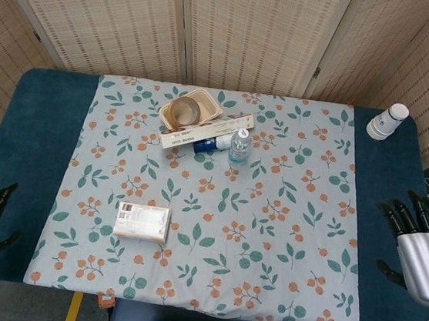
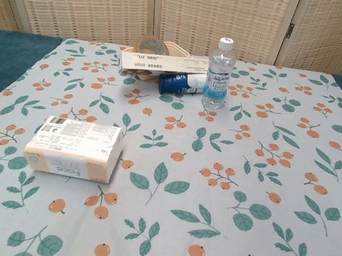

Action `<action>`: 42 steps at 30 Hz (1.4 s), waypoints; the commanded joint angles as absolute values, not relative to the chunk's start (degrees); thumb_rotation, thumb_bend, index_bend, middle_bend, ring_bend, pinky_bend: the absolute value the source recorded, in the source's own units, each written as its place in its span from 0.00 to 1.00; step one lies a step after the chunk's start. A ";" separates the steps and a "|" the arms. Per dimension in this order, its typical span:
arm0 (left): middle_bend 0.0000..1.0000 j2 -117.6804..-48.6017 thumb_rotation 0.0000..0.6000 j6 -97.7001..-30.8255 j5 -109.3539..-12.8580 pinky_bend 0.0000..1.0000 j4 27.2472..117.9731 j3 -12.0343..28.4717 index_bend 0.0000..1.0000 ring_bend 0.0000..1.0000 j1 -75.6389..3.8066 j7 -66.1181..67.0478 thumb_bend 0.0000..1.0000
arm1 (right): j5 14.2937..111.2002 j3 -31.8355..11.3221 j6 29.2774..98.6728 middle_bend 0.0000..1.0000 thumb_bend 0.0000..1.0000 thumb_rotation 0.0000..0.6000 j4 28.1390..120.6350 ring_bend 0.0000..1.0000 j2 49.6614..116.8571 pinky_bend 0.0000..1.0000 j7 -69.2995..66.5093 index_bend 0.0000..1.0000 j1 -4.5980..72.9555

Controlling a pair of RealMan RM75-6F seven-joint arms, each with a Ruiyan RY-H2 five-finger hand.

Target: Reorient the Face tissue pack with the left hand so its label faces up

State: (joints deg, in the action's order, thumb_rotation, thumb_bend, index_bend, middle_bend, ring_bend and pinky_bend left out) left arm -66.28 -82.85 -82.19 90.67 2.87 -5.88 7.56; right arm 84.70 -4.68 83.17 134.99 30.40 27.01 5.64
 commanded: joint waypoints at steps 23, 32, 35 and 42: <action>0.15 -64.98 1.00 -84.01 -83.64 0.29 94.27 3.55 0.03 0.16 -6.34 6.24 0.24 | 84.43 -4.37 82.34 0.17 0.07 1.00 134.99 0.01 31.81 0.09 28.46 0.19 6.10; 0.25 -59.75 1.00 -74.48 -84.04 0.54 107.58 3.69 0.06 0.39 -12.42 12.75 0.25 | 84.01 -4.24 81.52 0.17 0.07 1.00 134.99 0.01 31.35 0.09 28.07 0.19 6.42; 0.30 -58.59 1.00 -71.68 -82.62 0.69 113.71 5.03 0.10 0.56 -15.23 18.74 0.24 | 83.87 -4.25 81.51 0.17 0.07 1.00 134.99 0.01 31.00 0.09 27.64 0.19 6.42; 0.37 -59.53 1.00 -67.07 -74.53 0.85 126.29 8.55 0.16 0.81 -22.19 36.20 0.23 | 83.75 -4.21 81.17 0.17 0.07 1.00 134.99 0.01 30.31 0.09 26.66 0.19 6.54</action>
State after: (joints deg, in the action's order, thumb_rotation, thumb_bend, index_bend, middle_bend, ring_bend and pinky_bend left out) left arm -59.81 -70.68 -79.61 119.70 6.57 -17.79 28.05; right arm 83.81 -4.21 81.21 134.99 30.36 26.71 6.51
